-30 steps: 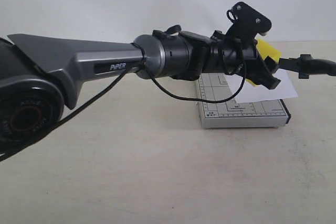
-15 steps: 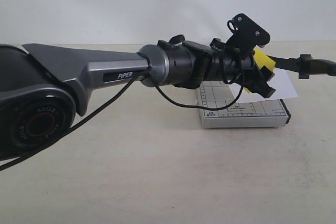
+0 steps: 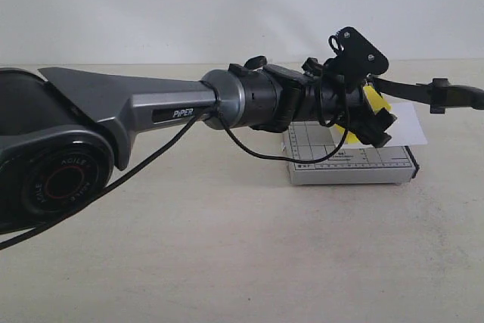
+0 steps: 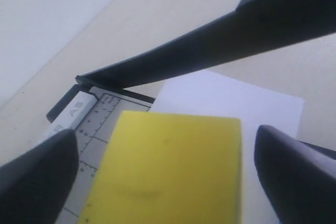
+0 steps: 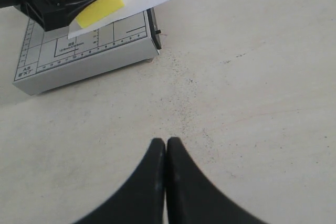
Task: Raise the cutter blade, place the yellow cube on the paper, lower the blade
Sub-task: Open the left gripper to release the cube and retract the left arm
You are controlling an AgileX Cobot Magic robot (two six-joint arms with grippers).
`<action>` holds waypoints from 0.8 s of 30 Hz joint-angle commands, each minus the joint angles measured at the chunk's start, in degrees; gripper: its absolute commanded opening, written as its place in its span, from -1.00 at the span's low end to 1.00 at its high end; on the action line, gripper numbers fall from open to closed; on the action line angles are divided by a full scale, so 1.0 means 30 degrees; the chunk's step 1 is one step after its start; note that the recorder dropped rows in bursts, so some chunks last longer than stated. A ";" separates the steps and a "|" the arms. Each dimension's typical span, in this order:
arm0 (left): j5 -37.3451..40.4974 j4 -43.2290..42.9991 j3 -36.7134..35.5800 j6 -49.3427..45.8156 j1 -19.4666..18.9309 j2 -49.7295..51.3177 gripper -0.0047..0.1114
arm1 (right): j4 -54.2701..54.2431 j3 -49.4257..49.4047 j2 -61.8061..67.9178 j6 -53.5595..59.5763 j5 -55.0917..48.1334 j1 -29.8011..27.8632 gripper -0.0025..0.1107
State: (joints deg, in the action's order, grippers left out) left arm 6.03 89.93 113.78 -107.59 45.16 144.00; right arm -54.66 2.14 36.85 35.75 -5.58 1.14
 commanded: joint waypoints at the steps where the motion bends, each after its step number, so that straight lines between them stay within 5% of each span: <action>1: -0.1544 0.0233 0.0076 -0.0087 0.0021 -0.0283 0.57 | -0.0081 0.0116 -0.0059 0.0039 -0.0050 0.0042 -0.96; 9: -0.2188 0.0989 0.0076 0.0782 0.0058 -0.3032 0.56 | -0.0084 0.0116 -0.0059 0.0039 0.0020 0.0042 -0.96; 16: 0.0689 0.2225 -0.0896 0.4511 0.0407 -0.6144 0.50 | -0.0084 0.0116 -0.0059 0.0039 0.0059 0.0042 -0.96; 19: 0.2301 0.1921 -0.2141 0.4951 0.0504 -0.7296 0.16 | -0.0084 0.0116 -0.0059 0.0084 0.0056 0.0042 -0.96; 23: 0.3710 -0.1237 -0.5028 0.6285 0.0504 -0.9137 -0.77 | -0.0084 0.0116 -0.0059 0.0164 0.0214 0.0042 -0.96; 24: 0.3847 -0.2261 -0.5687 0.6748 0.0453 -0.9636 -0.82 | -0.0084 0.0116 -0.0059 0.0164 0.0214 0.0042 -0.96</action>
State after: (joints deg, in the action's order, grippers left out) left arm 15.05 91.02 102.14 -91.03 46.50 118.94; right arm -54.66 2.14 36.85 35.75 -5.47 1.14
